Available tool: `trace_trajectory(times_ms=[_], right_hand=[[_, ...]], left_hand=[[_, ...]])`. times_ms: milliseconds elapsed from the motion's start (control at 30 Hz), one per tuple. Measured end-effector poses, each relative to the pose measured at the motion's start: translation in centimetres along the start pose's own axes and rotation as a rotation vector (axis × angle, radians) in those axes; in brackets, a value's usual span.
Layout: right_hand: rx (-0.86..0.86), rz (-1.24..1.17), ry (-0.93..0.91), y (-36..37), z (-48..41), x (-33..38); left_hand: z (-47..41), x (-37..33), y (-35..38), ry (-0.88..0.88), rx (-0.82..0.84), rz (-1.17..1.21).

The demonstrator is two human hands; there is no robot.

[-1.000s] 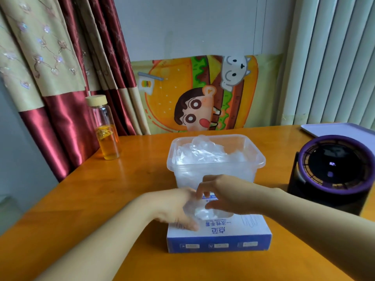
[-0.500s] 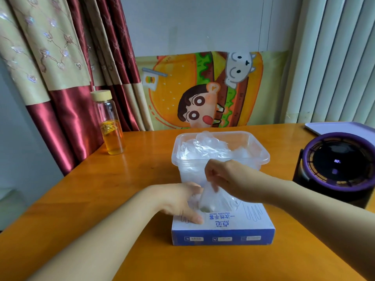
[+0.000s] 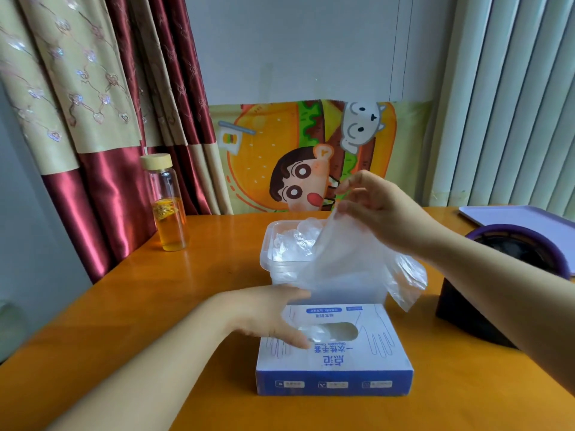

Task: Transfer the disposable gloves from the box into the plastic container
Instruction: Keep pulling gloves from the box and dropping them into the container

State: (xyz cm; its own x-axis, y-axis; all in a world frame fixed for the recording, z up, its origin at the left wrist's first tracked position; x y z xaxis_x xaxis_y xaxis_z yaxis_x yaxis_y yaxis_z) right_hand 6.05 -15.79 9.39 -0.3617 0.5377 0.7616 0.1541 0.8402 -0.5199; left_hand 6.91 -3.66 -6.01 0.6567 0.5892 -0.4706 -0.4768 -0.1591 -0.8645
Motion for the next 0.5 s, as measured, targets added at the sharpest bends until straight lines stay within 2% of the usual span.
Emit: trace_trajectory(times_ms=[33,133,200,333,433,500], right_hand=[[0.027,0.001,0.008,0.0,-0.2,0.2],[0.030,-0.044,0.020,-0.4,-0.6,0.5],[0.037,-0.056,0.033,-0.3,-0.8,0.5],[0.059,-0.050,0.072,0.3,-1.1,0.1],[-0.047,-0.042,0.158,-1.1,-1.3,-1.5],[-0.138,-0.125,0.315,-2.5,-1.1,-4.3]], left_hand=[[0.2,-0.6,-1.0,0.034,-0.053,0.076],[0.3,-2.8,-3.5,0.207,-0.251,0.622],[-0.3,-2.7,-4.8,0.250,-0.382,0.898],[-1.5,-3.3,-6.7,0.251,-0.604,1.113],[-1.6,-3.0,-8.1,0.226,-0.756,1.190],[-1.0,-2.1,-9.2,0.213,-0.872,1.220]])
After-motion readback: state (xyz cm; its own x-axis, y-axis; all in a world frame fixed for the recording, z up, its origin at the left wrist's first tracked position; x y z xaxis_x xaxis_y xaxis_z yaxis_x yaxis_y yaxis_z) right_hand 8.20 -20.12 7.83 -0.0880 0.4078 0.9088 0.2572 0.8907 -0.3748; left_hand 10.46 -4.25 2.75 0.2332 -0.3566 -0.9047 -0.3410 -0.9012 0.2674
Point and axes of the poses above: each hand's wrist, its own z-axis away from the middle knuckle, its own y-axis out of the palm, x = y × z, the point moved 10 cm from there along -z, towards the middle knuckle, and after that the axes turned 14 degrees about y, right-handed, at the moved point
